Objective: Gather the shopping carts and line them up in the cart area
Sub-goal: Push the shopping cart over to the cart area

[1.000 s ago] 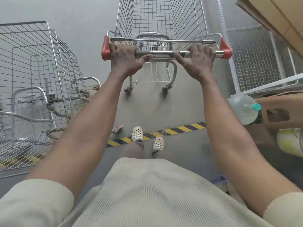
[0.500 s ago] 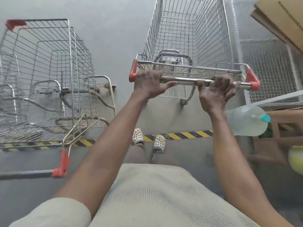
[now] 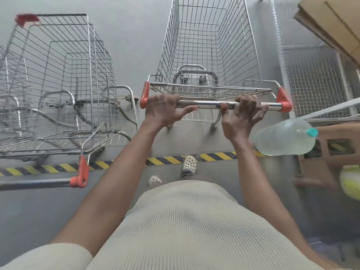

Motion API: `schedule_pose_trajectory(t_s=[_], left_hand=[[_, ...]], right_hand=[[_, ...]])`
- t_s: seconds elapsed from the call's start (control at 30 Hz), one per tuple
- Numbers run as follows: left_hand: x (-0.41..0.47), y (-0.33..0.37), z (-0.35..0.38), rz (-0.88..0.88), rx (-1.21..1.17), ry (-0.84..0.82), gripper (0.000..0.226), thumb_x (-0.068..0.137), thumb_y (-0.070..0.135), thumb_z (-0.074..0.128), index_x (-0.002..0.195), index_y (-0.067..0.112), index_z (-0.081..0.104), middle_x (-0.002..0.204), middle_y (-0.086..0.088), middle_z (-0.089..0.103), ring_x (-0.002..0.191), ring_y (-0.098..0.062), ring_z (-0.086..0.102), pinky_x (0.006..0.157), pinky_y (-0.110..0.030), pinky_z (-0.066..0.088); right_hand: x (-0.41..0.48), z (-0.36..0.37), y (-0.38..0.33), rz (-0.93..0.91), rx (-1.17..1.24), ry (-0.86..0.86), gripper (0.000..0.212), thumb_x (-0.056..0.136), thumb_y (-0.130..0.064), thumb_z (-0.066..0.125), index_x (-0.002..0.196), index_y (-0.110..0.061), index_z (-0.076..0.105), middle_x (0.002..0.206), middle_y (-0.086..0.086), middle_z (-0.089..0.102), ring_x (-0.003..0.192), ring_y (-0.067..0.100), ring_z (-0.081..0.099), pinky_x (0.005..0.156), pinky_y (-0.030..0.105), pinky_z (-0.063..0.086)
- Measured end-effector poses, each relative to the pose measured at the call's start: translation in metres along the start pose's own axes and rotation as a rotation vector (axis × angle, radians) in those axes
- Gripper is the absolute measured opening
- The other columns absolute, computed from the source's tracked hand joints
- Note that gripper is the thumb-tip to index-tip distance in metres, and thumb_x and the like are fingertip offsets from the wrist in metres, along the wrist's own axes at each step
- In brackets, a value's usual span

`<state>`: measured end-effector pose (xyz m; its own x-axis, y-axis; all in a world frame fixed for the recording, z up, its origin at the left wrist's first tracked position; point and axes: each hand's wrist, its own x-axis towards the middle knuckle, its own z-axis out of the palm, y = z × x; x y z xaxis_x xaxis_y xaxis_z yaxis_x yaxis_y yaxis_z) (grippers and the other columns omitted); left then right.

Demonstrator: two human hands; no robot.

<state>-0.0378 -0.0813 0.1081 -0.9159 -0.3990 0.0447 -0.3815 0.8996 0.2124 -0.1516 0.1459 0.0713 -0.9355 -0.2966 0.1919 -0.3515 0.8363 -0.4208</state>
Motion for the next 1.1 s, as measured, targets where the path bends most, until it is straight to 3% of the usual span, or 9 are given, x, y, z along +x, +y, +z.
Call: schedule_pose_trajectory(t_s=[0.17,0.27,0.37,0.47,0.67,0.73,0.83,0.9,1.1], left_hand=[[-0.033,-0.027,-0.007,-0.02,0.023,-0.007,0.081,0.074,0.1,0.026,0.061,0.023,0.047,0.058,0.007,0.057,0.057,-0.015,0.057,0.059,-0.028,0.049],[-0.049,-0.044,-0.011,-0.03,0.044,-0.027,0.083,0.073,0.101,0.024,0.061,0.022,0.049,0.056,0.008,0.055,0.055,-0.012,0.057,0.055,-0.022,0.04],[-0.063,-0.056,-0.016,-0.01,0.024,-0.041,0.08,0.075,0.1,0.027,0.06,0.024,0.047,0.053,0.008,0.052,0.052,-0.01,0.055,0.053,-0.019,0.036],[-0.071,-0.06,-0.017,-0.016,0.007,-0.041,0.081,0.074,0.1,0.027,0.061,0.024,0.051,0.053,0.008,0.053,0.051,-0.01,0.054,0.052,-0.019,0.032],[-0.098,-0.052,-0.013,-0.048,-0.009,-0.032,0.083,0.074,0.1,0.026,0.062,0.023,0.051,0.057,0.005,0.058,0.055,-0.014,0.059,0.064,-0.027,0.053],[-0.11,-0.048,-0.014,-0.039,0.002,-0.02,0.081,0.075,0.1,0.026,0.061,0.023,0.049,0.057,0.005,0.057,0.055,-0.016,0.058,0.068,-0.031,0.053],[-0.127,-0.044,-0.016,-0.027,0.011,0.0,0.075,0.077,0.097,0.03,0.058,0.026,0.037,0.054,0.006,0.051,0.055,-0.017,0.057,0.06,-0.029,0.04],[-0.138,-0.044,-0.016,-0.039,0.012,0.008,0.075,0.076,0.098,0.029,0.056,0.026,0.031,0.054,0.006,0.048,0.056,-0.019,0.057,0.063,-0.032,0.044],[-0.161,-0.05,-0.017,-0.03,0.032,-0.02,0.076,0.078,0.097,0.026,0.065,0.025,0.046,0.058,0.004,0.054,0.058,-0.02,0.058,0.055,-0.026,0.039]], right_hand=[[-0.031,0.0,-0.044,0.004,-0.055,0.023,0.036,0.099,-0.049,0.044,0.103,-0.019,0.064,0.113,0.0,0.06,0.127,0.021,0.043,0.123,0.057,0.0],[-0.041,-0.001,-0.063,-0.017,-0.031,-0.019,0.042,0.098,-0.045,0.038,0.095,-0.017,0.069,0.104,0.001,0.068,0.117,0.024,0.051,0.118,0.049,0.009],[-0.049,-0.004,-0.071,-0.013,-0.048,-0.067,0.048,0.097,-0.047,0.032,0.092,-0.02,0.071,0.102,-0.001,0.07,0.115,0.023,0.052,0.111,0.039,0.009],[-0.057,-0.003,-0.075,-0.013,-0.075,-0.089,0.046,0.096,-0.047,0.032,0.09,-0.021,0.07,0.102,-0.002,0.069,0.115,0.022,0.052,0.108,0.038,0.01],[-0.076,-0.005,-0.071,0.03,-0.082,-0.063,0.044,0.099,-0.043,0.032,0.086,-0.021,0.069,0.099,-0.004,0.068,0.109,0.021,0.055,0.113,0.045,0.014],[-0.085,-0.004,-0.069,0.046,-0.076,-0.03,0.042,0.099,-0.041,0.033,0.081,-0.022,0.066,0.093,-0.006,0.067,0.105,0.021,0.056,0.114,0.046,0.018],[-0.098,-0.004,-0.072,0.084,-0.095,0.012,0.042,0.1,-0.039,0.035,0.08,-0.022,0.068,0.094,-0.005,0.068,0.108,0.02,0.054,0.114,0.043,0.019],[-0.105,-0.005,-0.078,0.11,-0.139,0.01,0.044,0.1,-0.037,0.036,0.084,-0.02,0.073,0.099,-0.002,0.071,0.114,0.022,0.053,0.115,0.042,0.019],[-0.12,-0.009,-0.097,0.167,-0.249,-0.065,0.05,0.099,-0.038,0.034,0.1,-0.017,0.08,0.112,0.007,0.071,0.126,0.032,0.048,0.121,0.049,0.012]])
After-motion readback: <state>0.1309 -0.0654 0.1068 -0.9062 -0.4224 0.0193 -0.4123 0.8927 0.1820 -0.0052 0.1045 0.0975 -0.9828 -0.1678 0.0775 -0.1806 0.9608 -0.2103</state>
